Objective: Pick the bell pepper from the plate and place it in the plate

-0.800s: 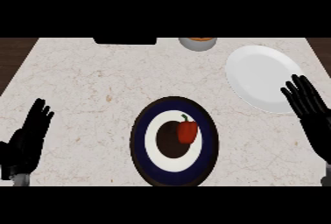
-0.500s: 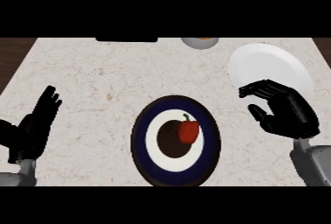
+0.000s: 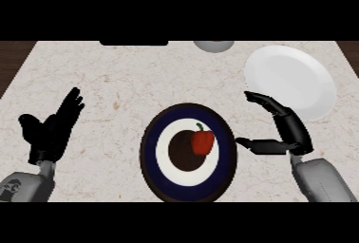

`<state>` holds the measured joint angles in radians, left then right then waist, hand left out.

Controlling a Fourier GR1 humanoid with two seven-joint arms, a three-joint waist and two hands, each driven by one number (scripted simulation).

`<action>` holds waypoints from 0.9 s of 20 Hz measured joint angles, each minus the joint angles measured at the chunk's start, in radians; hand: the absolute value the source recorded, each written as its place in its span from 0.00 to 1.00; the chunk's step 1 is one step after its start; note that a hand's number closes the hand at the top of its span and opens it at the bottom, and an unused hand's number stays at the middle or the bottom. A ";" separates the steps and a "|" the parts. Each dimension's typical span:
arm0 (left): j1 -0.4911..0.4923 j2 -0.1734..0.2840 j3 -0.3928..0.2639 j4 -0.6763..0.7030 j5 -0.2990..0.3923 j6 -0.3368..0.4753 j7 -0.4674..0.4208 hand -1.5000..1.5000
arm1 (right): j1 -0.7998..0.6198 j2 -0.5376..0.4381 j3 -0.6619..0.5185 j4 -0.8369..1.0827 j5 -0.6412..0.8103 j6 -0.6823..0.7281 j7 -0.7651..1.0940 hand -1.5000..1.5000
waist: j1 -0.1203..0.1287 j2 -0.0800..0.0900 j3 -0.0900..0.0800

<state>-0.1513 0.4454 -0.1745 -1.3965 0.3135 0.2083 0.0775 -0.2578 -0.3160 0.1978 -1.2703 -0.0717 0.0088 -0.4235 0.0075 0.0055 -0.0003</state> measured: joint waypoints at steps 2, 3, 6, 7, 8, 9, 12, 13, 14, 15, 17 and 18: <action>-0.003 0.003 0.008 0.003 0.002 -0.013 0.009 0.50 | -0.005 -0.002 0.034 0.030 0.062 -0.004 -0.024 0.00 | 0.000 -0.001 0.000; -0.003 -0.004 0.005 0.007 -0.006 -0.011 0.008 0.50 | -0.010 -0.007 0.049 0.045 0.094 -0.007 -0.033 0.00 | -0.001 -0.002 0.000; -0.018 -0.028 -0.003 -0.005 -0.025 0.005 0.036 0.50 | -0.026 -0.025 0.081 0.056 0.162 0.003 -0.012 0.00 | -0.003 -0.004 0.000; -0.015 -0.033 -0.001 -0.001 -0.031 0.006 0.032 0.50 | -0.027 -0.035 0.090 0.048 0.181 0.009 0.004 0.00 | -0.004 -0.004 0.000; -0.014 -0.028 0.005 -0.015 -0.031 0.003 0.049 0.50 | -0.025 -0.049 0.091 0.031 0.195 0.017 0.020 0.00 | -0.005 -0.005 0.000; -0.008 -0.028 0.012 -0.011 -0.032 -0.008 0.040 0.50 | -0.020 -0.053 0.100 0.004 0.214 0.018 0.048 0.00 | -0.006 -0.006 0.000; -0.005 -0.041 0.027 -0.012 -0.044 -0.017 0.044 0.50 | -0.038 -0.052 0.112 -0.046 0.260 0.037 0.136 0.00 | -0.007 -0.006 0.000; -0.005 -0.043 0.032 -0.014 -0.048 -0.023 0.046 0.50 | -0.030 -0.053 0.121 -0.071 0.275 0.046 0.161 0.00 | -0.007 -0.006 0.000; -0.016 -0.052 0.032 -0.008 -0.055 -0.017 0.054 0.50 | -0.038 -0.052 0.130 -0.086 0.289 0.058 0.195 0.00 | -0.008 -0.006 0.000; -0.009 -0.057 0.033 0.001 -0.063 -0.018 0.041 0.50 | -0.046 -0.056 0.136 -0.096 0.299 0.075 0.228 0.00 | -0.008 -0.007 0.000; -0.004 -0.045 0.051 0.009 -0.060 -0.043 0.031 0.50 | -0.055 -0.053 0.156 -0.124 0.322 0.101 0.299 0.00 | -0.007 -0.007 0.000; -0.010 -0.048 0.051 0.009 -0.066 -0.040 0.036 0.50 | -0.068 -0.042 0.172 -0.121 0.340 0.110 0.334 0.00 | -0.006 -0.007 0.000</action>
<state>-0.1609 0.3969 -0.1235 -1.3877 0.2473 0.1685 0.1132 -0.3258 -0.3583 0.3698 -1.3917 0.2684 0.1191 -0.0900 0.0010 -0.0012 -0.0006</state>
